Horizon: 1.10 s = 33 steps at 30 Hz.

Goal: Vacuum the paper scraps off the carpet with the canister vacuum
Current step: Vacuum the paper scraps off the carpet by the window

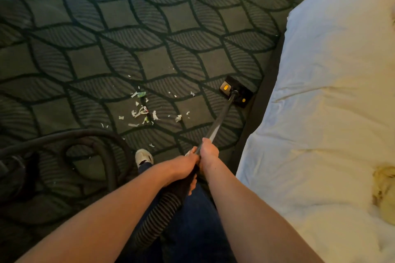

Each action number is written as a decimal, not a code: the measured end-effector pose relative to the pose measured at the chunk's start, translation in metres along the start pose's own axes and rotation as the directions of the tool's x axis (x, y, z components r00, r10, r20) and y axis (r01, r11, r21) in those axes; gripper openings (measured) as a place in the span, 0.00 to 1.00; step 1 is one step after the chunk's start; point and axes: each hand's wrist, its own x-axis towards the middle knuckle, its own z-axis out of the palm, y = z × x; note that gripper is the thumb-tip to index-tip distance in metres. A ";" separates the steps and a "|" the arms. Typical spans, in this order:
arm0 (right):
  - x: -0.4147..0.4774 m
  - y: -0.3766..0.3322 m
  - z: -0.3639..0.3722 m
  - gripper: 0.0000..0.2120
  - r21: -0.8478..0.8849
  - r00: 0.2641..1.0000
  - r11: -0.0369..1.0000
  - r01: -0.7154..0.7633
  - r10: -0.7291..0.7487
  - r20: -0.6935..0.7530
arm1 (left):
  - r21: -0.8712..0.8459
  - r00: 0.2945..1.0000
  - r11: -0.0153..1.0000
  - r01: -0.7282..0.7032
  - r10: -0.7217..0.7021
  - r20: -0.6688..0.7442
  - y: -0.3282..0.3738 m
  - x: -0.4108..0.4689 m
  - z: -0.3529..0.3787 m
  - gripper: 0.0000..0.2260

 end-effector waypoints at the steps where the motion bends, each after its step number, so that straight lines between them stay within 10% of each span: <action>1: -0.001 0.006 0.001 0.21 0.000 1.000 1.000 -0.003 0.003 -0.006 | 0.011 1.000 1.000 -0.002 0.002 -0.006 -0.006 -0.002 -0.001 0.27; 21: -0.052 0.170 0.118 0.18 0.133 0.993 0.989 -0.057 0.043 0.107 | 0.115 0.988 0.992 -0.050 0.066 -0.139 -0.166 -0.073 -0.108 0.23; 33: -0.082 0.221 0.191 0.12 -0.087 0.964 0.996 0.020 0.003 0.264 | -0.204 0.966 0.970 -0.130 0.077 -0.248 -0.250 -0.090 -0.162 0.26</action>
